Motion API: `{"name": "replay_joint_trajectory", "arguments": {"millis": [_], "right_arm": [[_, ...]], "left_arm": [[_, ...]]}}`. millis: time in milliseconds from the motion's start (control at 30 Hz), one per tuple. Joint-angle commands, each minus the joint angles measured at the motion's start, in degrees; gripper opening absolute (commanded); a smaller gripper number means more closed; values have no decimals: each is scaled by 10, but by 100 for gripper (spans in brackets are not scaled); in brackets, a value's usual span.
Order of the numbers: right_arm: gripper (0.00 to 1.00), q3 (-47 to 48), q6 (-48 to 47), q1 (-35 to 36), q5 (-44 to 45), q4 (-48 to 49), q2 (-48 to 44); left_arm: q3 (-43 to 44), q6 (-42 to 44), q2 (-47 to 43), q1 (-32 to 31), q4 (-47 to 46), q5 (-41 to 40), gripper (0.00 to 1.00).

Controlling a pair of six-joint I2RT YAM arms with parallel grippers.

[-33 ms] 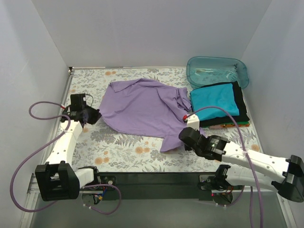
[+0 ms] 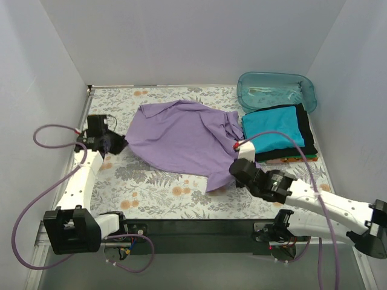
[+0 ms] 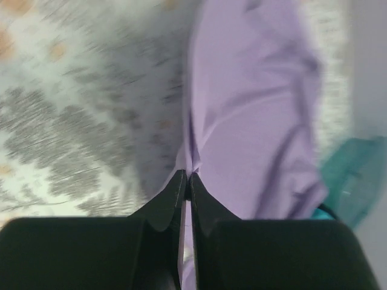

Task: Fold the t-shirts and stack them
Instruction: Flatten the tshirt out

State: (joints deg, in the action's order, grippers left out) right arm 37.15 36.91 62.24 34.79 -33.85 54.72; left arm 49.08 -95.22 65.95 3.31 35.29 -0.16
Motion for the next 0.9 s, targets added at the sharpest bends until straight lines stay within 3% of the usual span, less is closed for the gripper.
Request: {"name": "replay_joint_trajectory", "arguments": {"millis": [0,33,67,100,267,367,467,600,700,867], "right_arm": [[1,213,-158,-4,148,29,-73],[1,260,-195,-4,154,37,-82],[1,351,-269,-4,154,65,-92],[1,352,-270,-4,154,65,-92],[1,516,-366,-4,62,89,-83],[1,579,-393,-4,-17,93,-78],[1,657,-411,-4,-99,93,-68],[1,743,-421,-4,-153,86,-46],[1,780,-427,-4,-198,87,-34],[1,886,-471,-4,-177,140,16]], "left_arm": [[265,21,-31,3,130,-32,0],[327,27,-34,4,147,-46,0],[466,33,-22,4,199,-81,0],[467,33,-22,4,200,-82,0],[775,36,53,3,317,-131,0],[879,36,56,4,324,-135,0],[874,33,12,3,269,-118,0],[837,19,-76,-3,225,-155,0],[837,28,-89,-17,206,-165,0],[849,37,-72,-61,196,-203,0]]}}
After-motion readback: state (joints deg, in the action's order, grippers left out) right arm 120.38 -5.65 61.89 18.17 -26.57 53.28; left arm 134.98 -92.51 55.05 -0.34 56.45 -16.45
